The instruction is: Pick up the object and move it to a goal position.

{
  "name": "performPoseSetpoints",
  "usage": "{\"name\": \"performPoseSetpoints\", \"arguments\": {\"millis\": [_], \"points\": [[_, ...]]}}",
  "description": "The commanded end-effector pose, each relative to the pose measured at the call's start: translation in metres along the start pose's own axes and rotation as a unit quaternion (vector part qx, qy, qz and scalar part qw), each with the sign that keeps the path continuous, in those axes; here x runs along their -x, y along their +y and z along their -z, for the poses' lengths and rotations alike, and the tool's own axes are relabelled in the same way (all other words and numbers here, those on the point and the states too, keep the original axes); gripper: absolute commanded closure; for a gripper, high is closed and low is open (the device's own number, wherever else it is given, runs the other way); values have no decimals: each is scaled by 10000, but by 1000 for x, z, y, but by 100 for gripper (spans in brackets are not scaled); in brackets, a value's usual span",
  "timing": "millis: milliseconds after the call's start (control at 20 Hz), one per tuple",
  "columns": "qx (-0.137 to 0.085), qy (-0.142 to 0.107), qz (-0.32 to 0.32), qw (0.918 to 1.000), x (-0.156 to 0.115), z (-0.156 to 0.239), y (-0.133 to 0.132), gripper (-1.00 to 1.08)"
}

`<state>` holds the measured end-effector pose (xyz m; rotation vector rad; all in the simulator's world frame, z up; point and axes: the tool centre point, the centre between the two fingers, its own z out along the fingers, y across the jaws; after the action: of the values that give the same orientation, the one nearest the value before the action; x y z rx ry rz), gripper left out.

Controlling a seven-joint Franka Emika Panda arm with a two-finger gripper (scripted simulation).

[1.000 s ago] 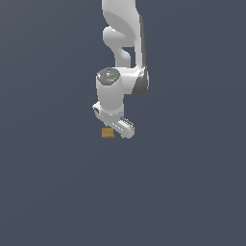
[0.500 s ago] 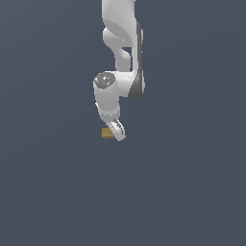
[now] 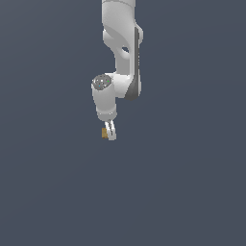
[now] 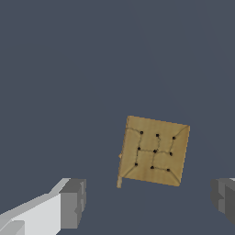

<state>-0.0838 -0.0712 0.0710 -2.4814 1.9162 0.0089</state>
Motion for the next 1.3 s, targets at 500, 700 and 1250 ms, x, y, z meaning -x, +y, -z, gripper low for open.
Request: {"name": "performPoseSetpoints", "arguments": {"millis": [500,700,1250], "points": [[5,42,-795,9968,-6,-10,15,-92],[6,41,-773,9970,-6,-11,14,-92],[6,40,-798,9968,-6,-51,16,-92]]}}
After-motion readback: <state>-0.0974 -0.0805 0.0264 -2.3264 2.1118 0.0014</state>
